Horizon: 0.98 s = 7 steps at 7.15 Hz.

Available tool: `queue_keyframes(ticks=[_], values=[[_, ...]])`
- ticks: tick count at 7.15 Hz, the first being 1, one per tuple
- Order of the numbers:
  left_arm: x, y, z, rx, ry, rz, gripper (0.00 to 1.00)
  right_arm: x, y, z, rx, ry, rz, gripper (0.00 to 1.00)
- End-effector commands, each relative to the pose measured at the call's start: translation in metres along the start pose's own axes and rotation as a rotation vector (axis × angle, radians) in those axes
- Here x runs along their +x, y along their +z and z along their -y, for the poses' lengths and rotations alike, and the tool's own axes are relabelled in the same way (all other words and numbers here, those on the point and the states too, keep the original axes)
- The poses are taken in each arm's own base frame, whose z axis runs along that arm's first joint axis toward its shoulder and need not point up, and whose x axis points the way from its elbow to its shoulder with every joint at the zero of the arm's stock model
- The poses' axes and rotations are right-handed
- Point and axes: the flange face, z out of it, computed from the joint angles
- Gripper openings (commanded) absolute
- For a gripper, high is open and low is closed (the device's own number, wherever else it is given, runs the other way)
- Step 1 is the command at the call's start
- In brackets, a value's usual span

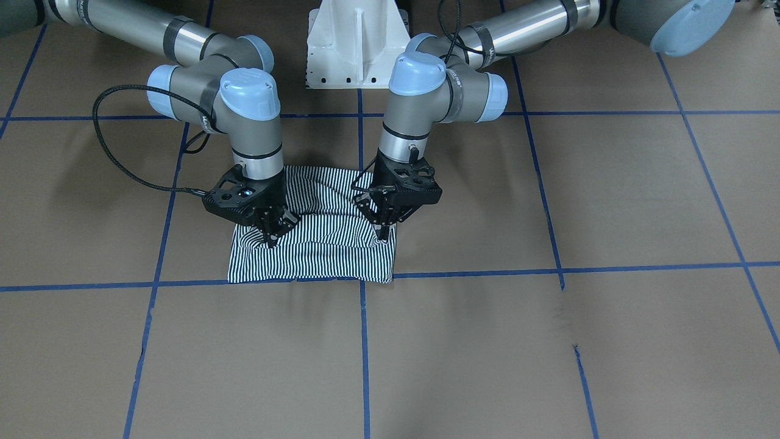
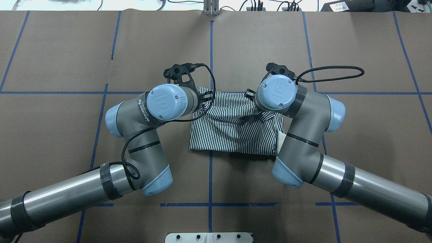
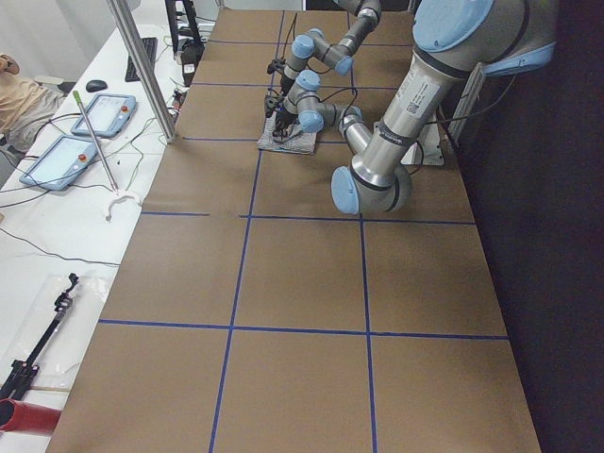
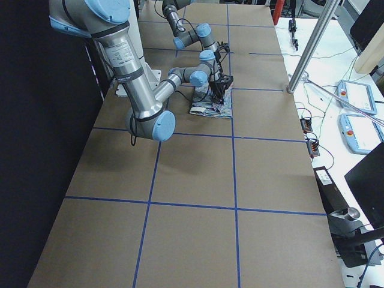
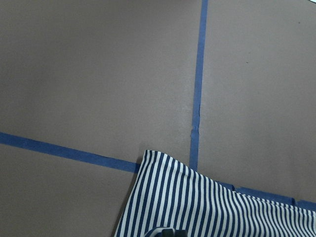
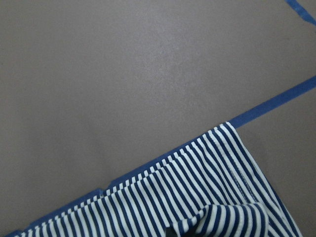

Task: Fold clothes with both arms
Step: 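Lay the folded edge down with both grippers and release it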

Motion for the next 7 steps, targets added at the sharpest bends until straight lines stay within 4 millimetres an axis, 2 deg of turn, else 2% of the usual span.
queue_keyframes(ticks=[1, 4, 5, 6, 7], values=[[-0.002, -0.001, 0.014, 0.017, -0.004, -0.007, 0.0, 0.001, 0.001, 0.009, 0.004, -0.009, 0.0, 0.0], [-0.007, 0.001, 0.024, 0.029, 0.001, 0.002, 0.0, 0.003, 0.002, 0.01, 0.006, -0.009, -0.004, 0.0], [-0.013, 0.004, 0.024, 0.026, 0.013, 0.011, 0.4, 0.004, 0.003, 0.01, 0.008, -0.03, -0.012, 0.58], [-0.019, 0.004, 0.025, 0.029, 0.151, 0.008, 0.99, 0.003, 0.006, 0.009, 0.007, -0.093, -0.018, 1.0], [-0.033, -0.001, 0.034, 0.038, 0.165, -0.013, 1.0, 0.003, 0.004, 0.015, 0.005, -0.13, -0.018, 1.0]])
